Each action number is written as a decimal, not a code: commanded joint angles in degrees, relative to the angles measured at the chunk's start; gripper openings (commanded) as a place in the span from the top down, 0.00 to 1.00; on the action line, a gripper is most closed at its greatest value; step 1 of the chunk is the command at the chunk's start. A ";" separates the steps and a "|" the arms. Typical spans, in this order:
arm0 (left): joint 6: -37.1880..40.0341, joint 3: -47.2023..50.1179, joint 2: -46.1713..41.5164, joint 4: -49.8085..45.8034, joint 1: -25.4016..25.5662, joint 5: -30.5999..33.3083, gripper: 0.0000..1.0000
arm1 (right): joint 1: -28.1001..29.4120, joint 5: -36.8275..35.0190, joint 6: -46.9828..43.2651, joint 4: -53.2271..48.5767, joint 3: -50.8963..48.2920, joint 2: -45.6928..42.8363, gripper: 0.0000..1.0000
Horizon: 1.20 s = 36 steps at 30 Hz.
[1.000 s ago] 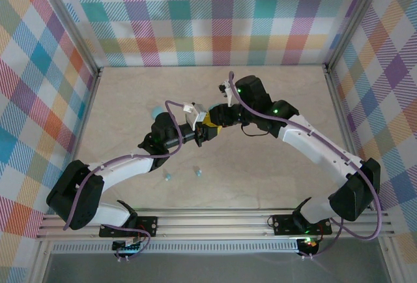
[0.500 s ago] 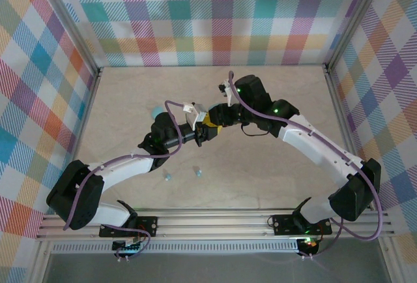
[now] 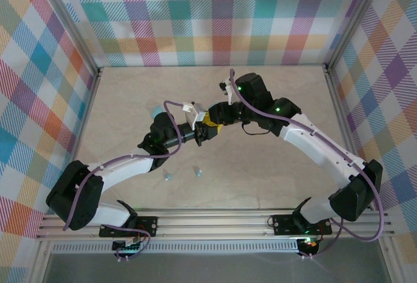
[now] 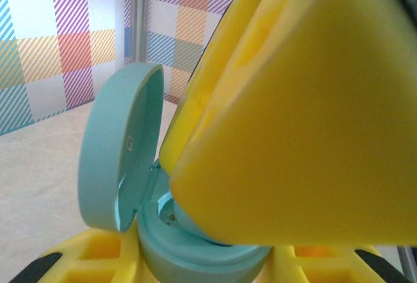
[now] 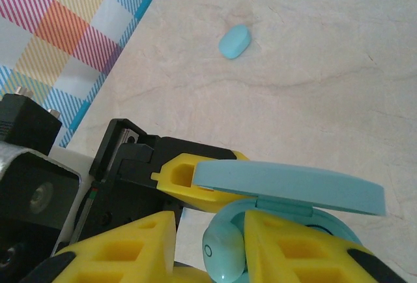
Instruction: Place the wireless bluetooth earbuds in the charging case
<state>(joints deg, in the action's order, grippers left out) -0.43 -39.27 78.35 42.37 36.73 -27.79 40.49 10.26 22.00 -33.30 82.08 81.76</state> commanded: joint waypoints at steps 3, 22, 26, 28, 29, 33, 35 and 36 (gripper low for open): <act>0.35 -0.99 -2.23 3.95 0.71 -2.80 1.00 | -0.33 -2.88 -1.16 -0.89 1.37 -1.51 0.64; 0.82 -0.17 -2.64 2.88 0.75 -3.06 1.00 | -0.41 -6.44 -4.77 -6.47 8.42 -5.11 0.61; 1.26 -0.46 -3.41 1.51 0.80 -3.15 1.00 | -0.51 -8.03 -6.62 -10.42 12.30 -4.31 0.59; 1.61 -0.30 -4.05 1.10 0.79 -3.15 1.00 | -0.80 -8.41 -7.86 -12.23 14.42 -3.03 0.58; 1.73 -0.12 -4.45 1.04 0.82 -3.02 1.00 | -1.09 -8.33 -8.25 -13.24 15.47 -2.21 0.57; 1.77 0.51 -5.77 0.23 0.84 -2.60 1.00 | -2.16 -6.74 -8.69 -18.65 21.87 3.29 0.56; 2.22 0.51 -6.58 -0.89 0.89 -2.87 1.00 | -2.08 -4.32 -8.55 -20.74 24.42 6.42 0.57; 2.55 0.42 -6.98 -1.67 0.84 -3.10 1.00 | -2.08 -2.97 -8.43 -21.37 25.31 7.76 0.58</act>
<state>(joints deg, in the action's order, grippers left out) 0.49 -39.16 73.45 41.41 36.77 -29.52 38.57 4.21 14.48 -48.97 105.30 85.71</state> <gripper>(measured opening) 0.338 0.426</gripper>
